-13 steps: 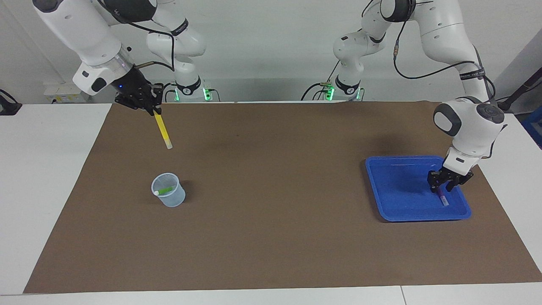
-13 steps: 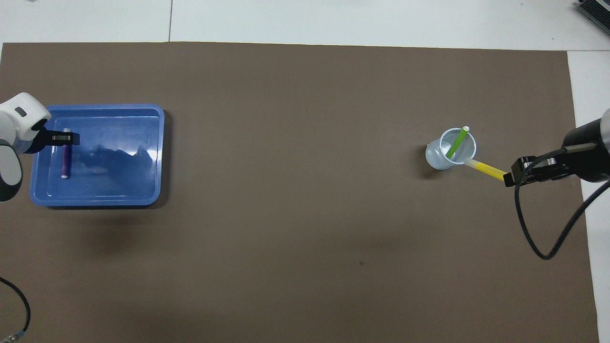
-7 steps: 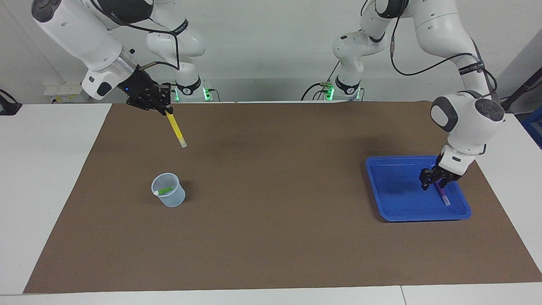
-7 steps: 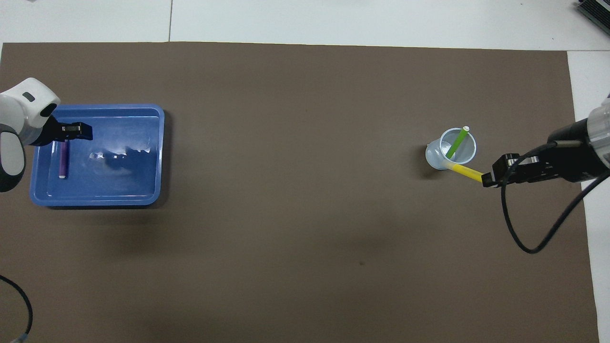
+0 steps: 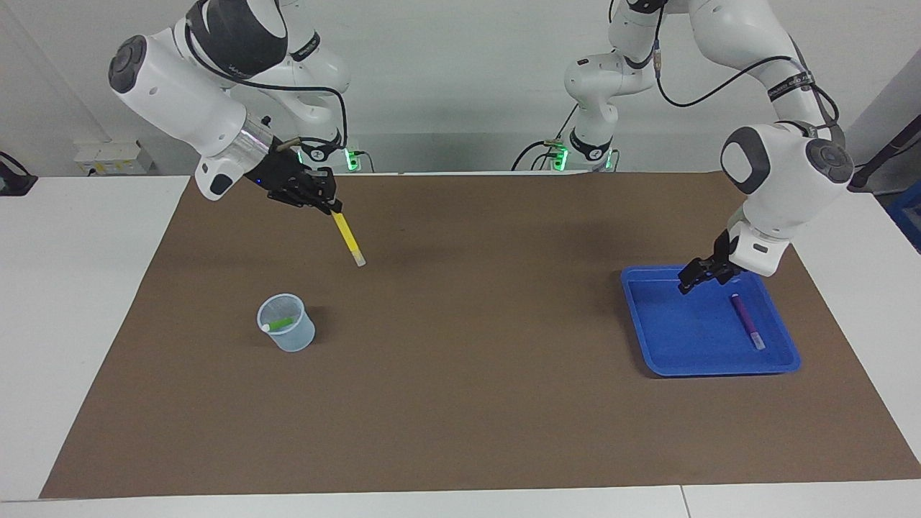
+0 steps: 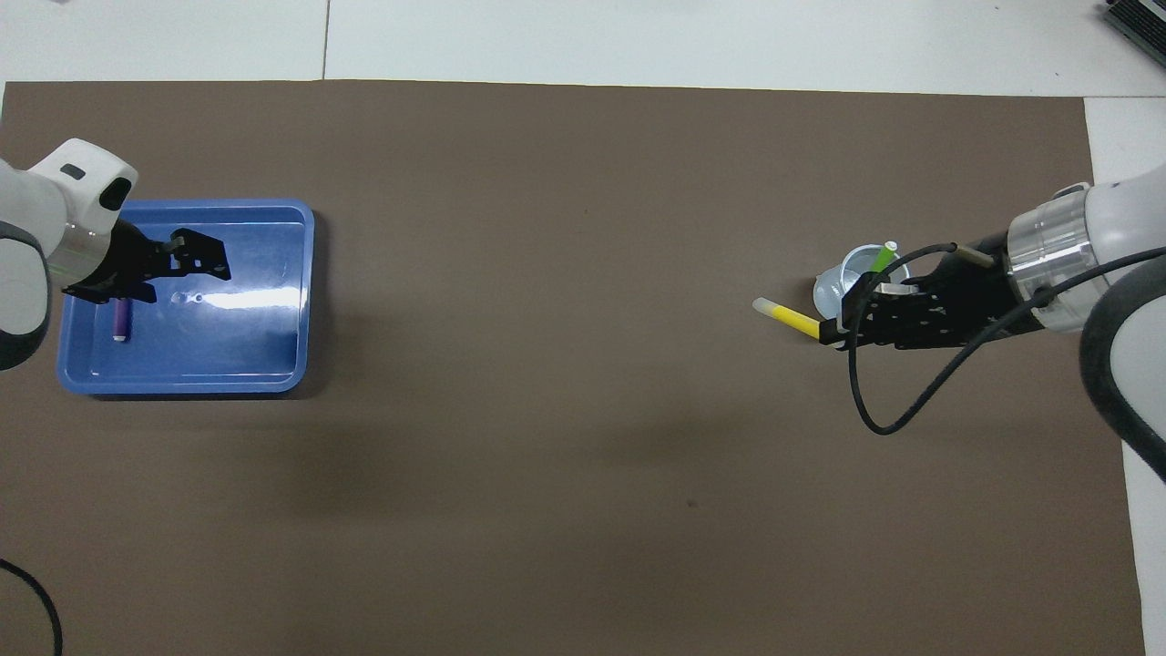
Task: Right arm passes pens to left for tray arrangement
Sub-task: 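Carry the yellow pen toward the left gripper while the left gripper approaches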
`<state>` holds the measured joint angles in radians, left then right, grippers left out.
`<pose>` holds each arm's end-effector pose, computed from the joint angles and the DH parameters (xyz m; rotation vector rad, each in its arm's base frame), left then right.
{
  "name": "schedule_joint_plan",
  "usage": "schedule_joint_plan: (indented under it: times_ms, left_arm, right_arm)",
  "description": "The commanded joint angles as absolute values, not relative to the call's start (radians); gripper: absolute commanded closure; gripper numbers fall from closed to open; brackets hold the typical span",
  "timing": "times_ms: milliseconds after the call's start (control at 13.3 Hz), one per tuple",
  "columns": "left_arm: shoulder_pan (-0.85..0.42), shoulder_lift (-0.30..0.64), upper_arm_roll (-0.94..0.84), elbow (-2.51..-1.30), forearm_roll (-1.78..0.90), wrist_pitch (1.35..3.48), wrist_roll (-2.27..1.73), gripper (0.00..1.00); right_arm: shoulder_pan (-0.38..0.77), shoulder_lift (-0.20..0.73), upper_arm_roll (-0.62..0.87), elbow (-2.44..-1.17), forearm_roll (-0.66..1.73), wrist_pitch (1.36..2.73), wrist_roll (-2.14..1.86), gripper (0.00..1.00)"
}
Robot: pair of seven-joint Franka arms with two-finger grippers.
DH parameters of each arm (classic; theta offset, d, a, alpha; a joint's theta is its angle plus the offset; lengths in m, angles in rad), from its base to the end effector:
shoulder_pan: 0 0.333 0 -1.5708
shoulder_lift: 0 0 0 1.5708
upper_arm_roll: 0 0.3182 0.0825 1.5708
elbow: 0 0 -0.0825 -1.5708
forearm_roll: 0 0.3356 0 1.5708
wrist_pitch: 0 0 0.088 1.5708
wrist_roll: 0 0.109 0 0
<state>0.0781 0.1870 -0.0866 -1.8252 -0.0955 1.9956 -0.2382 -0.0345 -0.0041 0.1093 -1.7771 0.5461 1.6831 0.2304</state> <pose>0.5651 -0.0081 0.4518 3.0134 0.4111 -0.0436 0.5020 0.0890 0.5625 -2.5938 0.3172 0.2258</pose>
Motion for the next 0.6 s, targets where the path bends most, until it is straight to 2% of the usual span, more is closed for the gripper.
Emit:
schedule_joint_plan:
  times_ms: [0, 301, 526]
  left_arm:
    - [-0.018, 0.149, -0.074, -1.842, -0.159, 1.957, -0.43, 0.0]
    - [-0.175, 0.135, -0.075, -1.835, -0.242, 1.97, -0.843, 0.0]
    - [-0.231, 0.135, -0.09, -1.809, -0.33, 1.976, -1.108, 0.0]
  right_arm:
    - [0.009, -0.028, 0.115, -1.845, 0.652, 1.805, 0.358, 1.0]
    - [0.058, -0.029, 0.117, -1.859, 0.715, 1.905, 0.517, 1.0]
    - [0.124, -0.023, 0.117, -1.878, 0.735, 2.004, 0.615, 1.0]
